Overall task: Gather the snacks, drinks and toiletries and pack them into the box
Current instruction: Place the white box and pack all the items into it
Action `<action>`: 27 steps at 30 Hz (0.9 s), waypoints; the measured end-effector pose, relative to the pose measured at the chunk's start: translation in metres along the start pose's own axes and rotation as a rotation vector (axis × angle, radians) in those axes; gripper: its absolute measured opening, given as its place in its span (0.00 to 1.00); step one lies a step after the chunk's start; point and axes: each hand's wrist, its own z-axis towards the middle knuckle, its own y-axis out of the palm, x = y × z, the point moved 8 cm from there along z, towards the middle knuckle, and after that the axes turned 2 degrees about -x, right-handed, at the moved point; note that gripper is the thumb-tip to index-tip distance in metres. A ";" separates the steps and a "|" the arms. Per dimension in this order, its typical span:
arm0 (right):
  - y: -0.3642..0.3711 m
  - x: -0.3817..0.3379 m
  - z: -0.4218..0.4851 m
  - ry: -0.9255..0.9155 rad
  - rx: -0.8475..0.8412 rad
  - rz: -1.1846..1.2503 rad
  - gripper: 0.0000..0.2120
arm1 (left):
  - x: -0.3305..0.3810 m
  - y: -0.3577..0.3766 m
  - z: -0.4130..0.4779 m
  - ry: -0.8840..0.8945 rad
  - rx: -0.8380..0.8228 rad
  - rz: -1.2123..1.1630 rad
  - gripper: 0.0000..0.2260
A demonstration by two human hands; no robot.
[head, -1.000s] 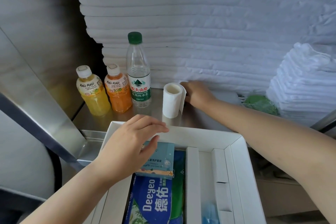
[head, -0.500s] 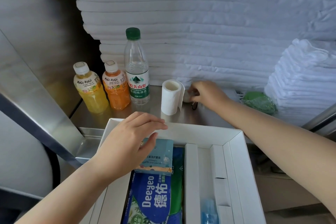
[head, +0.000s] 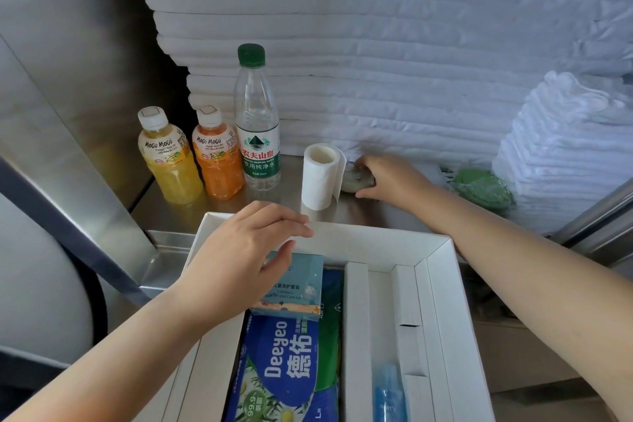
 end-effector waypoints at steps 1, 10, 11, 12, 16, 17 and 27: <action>0.000 0.001 -0.001 -0.005 0.002 -0.008 0.30 | 0.000 0.000 0.000 0.001 0.000 0.001 0.13; -0.037 -0.001 -0.041 -0.096 0.148 0.001 0.28 | 0.003 -0.005 0.002 0.044 0.025 0.033 0.13; -0.048 -0.002 -0.051 -0.110 0.204 0.016 0.28 | 0.004 -0.005 0.002 0.053 0.020 0.044 0.13; -0.058 -0.004 -0.062 -0.124 0.258 0.035 0.28 | 0.006 -0.004 0.002 0.060 0.015 0.055 0.13; -0.093 -0.016 -0.107 -0.172 0.395 0.117 0.27 | 0.015 -0.005 0.004 0.055 -0.003 0.092 0.15; -0.099 -0.019 -0.117 -0.182 0.400 0.142 0.27 | 0.019 -0.006 0.005 0.054 -0.008 0.094 0.15; -0.084 -0.073 -0.173 -0.379 0.140 0.204 0.29 | 0.050 0.009 0.012 -0.089 -0.109 -0.409 0.27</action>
